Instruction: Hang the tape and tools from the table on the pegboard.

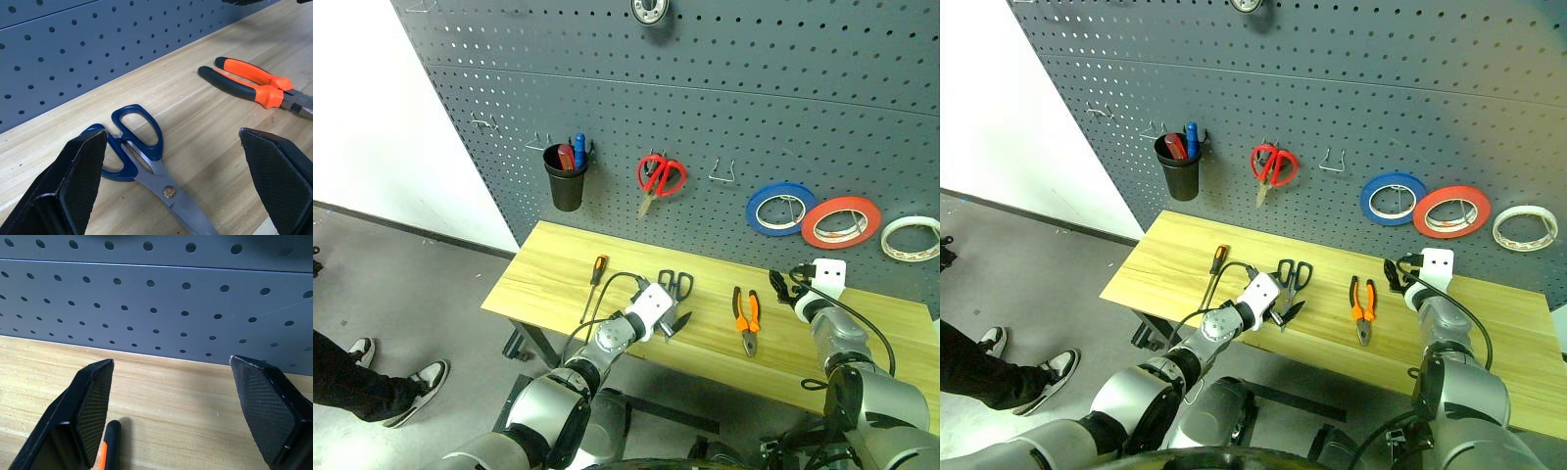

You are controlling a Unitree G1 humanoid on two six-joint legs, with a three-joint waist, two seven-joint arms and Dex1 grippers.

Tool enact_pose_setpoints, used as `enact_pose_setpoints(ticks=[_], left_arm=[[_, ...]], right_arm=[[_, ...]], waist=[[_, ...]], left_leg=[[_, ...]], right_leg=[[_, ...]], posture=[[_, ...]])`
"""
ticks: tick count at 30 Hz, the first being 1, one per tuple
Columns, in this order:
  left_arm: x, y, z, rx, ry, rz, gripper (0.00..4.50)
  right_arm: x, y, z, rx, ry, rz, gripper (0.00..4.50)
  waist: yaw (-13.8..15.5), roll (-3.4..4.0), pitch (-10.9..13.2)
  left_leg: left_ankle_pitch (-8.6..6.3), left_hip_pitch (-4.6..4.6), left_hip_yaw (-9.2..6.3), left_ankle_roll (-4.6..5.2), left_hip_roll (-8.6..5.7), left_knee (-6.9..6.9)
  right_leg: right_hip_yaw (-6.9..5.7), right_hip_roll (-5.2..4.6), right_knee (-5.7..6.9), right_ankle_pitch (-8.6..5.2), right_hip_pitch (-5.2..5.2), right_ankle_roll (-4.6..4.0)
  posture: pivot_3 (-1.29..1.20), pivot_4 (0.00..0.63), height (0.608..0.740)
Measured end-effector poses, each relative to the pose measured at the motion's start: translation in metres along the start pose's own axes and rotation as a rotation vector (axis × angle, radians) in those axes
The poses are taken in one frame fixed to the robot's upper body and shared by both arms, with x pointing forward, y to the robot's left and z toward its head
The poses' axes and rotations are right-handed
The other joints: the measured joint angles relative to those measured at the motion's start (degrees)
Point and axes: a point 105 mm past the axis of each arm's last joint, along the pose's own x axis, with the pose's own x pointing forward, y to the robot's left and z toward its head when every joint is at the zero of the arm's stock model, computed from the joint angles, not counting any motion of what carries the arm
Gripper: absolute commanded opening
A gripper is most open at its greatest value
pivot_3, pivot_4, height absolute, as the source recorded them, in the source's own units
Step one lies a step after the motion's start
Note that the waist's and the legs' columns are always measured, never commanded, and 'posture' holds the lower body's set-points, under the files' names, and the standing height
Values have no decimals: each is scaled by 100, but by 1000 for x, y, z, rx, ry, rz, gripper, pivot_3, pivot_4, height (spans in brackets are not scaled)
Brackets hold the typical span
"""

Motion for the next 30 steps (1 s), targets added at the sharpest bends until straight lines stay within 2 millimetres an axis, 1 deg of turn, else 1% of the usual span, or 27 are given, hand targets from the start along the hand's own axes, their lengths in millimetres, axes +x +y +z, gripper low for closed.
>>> enact_pose_setpoints(ticks=[30], left_arm=[[0,0,0,0,0,0,4500]], right_arm=[[0,0,0,0,0,0,3962]], waist=[[0,0,0]], left_leg=[[0,0,0,0,0,0]], right_leg=[[0,0,0,0,0,0]], posture=[[461,0,716]])
